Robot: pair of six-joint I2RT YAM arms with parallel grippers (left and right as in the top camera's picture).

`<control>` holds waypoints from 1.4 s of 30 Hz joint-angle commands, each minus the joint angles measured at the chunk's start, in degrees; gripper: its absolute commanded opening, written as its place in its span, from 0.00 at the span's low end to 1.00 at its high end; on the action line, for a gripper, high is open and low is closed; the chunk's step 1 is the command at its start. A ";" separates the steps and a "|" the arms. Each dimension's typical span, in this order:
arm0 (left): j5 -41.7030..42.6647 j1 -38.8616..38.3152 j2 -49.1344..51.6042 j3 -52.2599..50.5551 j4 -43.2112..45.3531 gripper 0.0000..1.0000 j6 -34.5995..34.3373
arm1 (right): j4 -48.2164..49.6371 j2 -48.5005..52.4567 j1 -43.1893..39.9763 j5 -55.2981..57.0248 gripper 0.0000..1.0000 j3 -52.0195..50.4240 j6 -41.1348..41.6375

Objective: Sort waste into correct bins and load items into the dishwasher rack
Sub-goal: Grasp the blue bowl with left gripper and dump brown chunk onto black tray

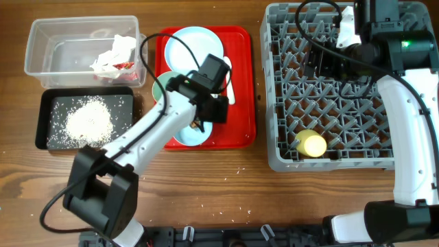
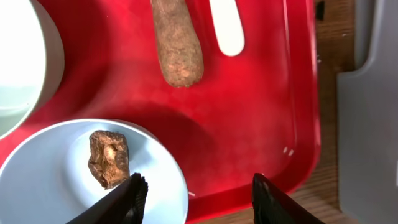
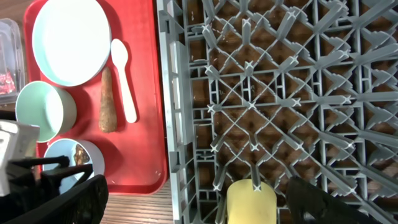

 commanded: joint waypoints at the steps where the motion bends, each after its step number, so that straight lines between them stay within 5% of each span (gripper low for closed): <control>1: -3.65 -1.88 5.20 0.35 -0.37 0.52 -2.47 | 0.11 0.76 0.35 -0.96 0.93 0.52 -1.33; 3: -3.74 -2.43 7.23 0.35 -0.79 0.42 -3.23 | 0.13 0.76 0.35 -0.94 0.93 0.52 -1.38; 7: -3.69 -2.40 8.02 0.37 -0.90 0.04 -5.27 | 0.13 0.76 0.35 -0.94 0.93 0.52 -1.36; 20: 2.82 -0.07 -5.60 9.27 -12.98 0.04 -5.03 | 0.00 0.76 0.35 -0.76 0.93 0.50 -2.67; 23: 6.19 8.52 -10.84 9.25 -15.98 0.04 -4.50 | 0.17 0.76 0.35 -0.79 0.93 0.52 -2.64; 31: 23.98 41.03 -12.90 6.10 -17.53 0.04 11.78 | 0.94 0.76 0.35 -0.79 0.93 0.50 -2.62; 36: 48.06 63.56 -8.81 -0.24 -14.10 0.04 23.21 | 2.27 0.76 0.35 -0.79 0.93 0.50 -2.62; 42: 71.87 77.66 0.63 -1.01 -13.00 0.04 28.30 | 2.49 0.76 0.35 -0.96 0.93 0.50 -2.62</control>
